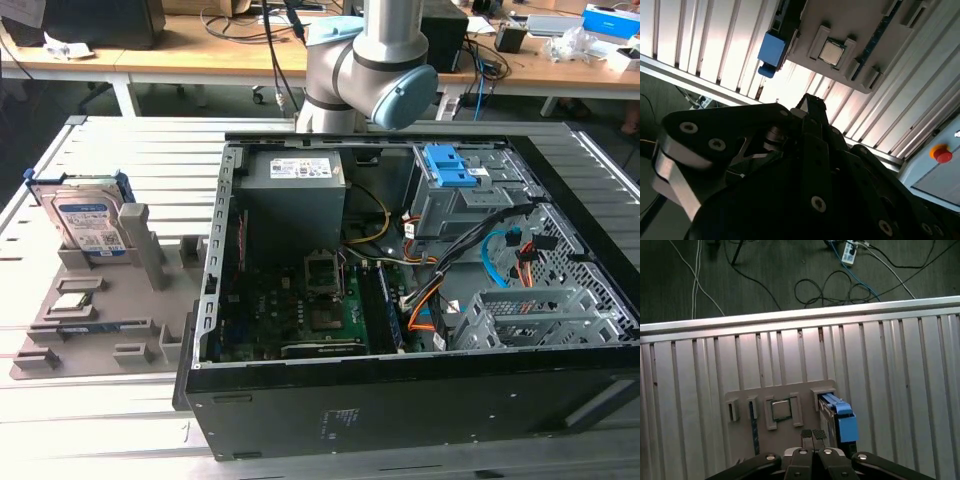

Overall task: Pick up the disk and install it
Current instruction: 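Pick up the disk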

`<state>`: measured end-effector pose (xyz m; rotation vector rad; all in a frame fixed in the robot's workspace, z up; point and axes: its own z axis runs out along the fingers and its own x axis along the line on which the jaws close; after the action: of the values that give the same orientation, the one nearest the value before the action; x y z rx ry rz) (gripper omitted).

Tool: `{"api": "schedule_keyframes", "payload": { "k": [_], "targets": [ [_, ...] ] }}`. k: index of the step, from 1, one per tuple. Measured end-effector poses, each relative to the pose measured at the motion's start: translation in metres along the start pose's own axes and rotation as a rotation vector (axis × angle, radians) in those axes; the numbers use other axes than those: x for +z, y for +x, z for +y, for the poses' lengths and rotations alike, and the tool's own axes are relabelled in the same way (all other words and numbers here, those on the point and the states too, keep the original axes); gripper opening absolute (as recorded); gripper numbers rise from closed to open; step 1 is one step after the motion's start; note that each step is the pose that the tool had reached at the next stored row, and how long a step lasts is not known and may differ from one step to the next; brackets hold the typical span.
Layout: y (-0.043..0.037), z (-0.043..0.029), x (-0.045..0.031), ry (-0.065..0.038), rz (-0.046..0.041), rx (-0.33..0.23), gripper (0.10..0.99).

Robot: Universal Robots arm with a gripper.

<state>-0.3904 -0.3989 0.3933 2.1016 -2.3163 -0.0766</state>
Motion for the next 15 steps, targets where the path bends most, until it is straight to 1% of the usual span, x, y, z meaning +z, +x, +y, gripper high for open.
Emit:
{"api": "schedule_keyframes", "payload": {
  "k": [6, 7, 8, 15],
  "targets": [
    [0.0, 0.0, 0.0001, 0.0, 0.0, -0.001, 0.106],
    [-0.0002, 0.0001, 0.0002, 0.012, -0.0011, -0.001, 0.106],
    [0.0, -0.0001, 0.0002, 0.02, -0.0018, -0.002, 0.106],
    [0.0, 0.0, 0.0003, 0.033, -0.0032, -0.002, 0.106]
  ]
}}
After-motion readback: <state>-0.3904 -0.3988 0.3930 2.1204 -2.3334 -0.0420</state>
